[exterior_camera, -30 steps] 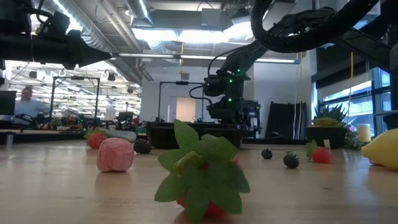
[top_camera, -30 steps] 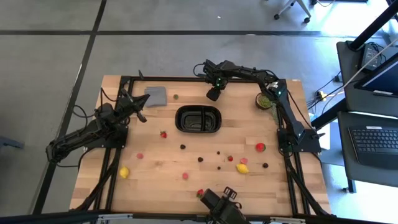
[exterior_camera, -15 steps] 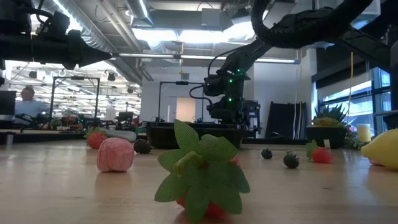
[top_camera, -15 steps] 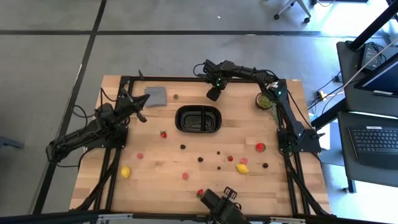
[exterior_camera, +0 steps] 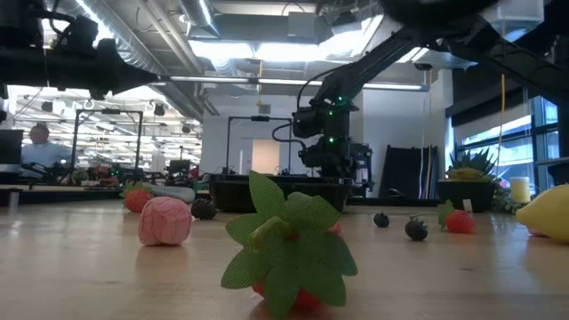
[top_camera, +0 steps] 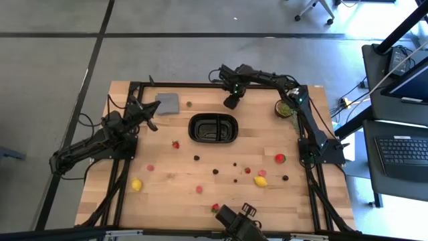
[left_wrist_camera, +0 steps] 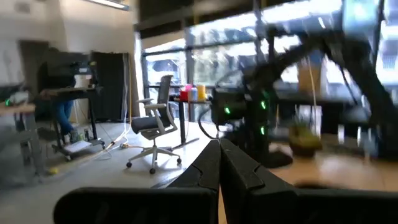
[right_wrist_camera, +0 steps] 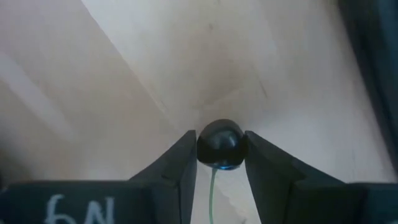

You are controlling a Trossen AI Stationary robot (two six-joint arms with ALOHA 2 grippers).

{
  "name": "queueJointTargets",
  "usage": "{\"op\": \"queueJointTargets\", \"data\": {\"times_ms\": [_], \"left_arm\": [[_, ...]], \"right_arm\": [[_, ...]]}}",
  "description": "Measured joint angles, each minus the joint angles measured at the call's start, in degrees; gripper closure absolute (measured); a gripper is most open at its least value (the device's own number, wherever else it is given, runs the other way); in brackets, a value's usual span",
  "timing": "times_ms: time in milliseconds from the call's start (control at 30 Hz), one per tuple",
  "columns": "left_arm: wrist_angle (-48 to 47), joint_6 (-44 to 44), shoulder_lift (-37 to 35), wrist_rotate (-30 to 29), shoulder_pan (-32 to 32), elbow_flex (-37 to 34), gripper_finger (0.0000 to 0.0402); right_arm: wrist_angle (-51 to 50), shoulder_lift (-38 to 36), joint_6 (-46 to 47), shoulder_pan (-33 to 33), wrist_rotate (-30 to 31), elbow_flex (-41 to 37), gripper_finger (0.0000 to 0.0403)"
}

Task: Pick and placing Produce into tupperware
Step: Put the top black cherry into the black container

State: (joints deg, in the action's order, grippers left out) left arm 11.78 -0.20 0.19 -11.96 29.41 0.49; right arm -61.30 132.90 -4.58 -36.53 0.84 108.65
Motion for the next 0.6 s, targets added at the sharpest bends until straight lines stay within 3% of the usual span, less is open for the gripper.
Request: {"op": "queueJointTargets", "data": {"times_ms": [100,167,600], "left_arm": [[4.9,-12.4,0.0,-6.9,0.0,0.0,0.0401],[6.6,-15.9,0.0,-9.3,0.0,0.0,0.0401],[7.1,-15.7,0.0,-10.5,0.0,0.0,0.0401]], "right_arm": [[-2.9,-0.3,0.0,0.0,0.0,3.0,0.0282],[-4.0,-0.3,0.0,0.1,0.0,5.4,0.0282],[-18.2,-0.3,1.6,7.8,0.0,25.7,0.0282]]}}
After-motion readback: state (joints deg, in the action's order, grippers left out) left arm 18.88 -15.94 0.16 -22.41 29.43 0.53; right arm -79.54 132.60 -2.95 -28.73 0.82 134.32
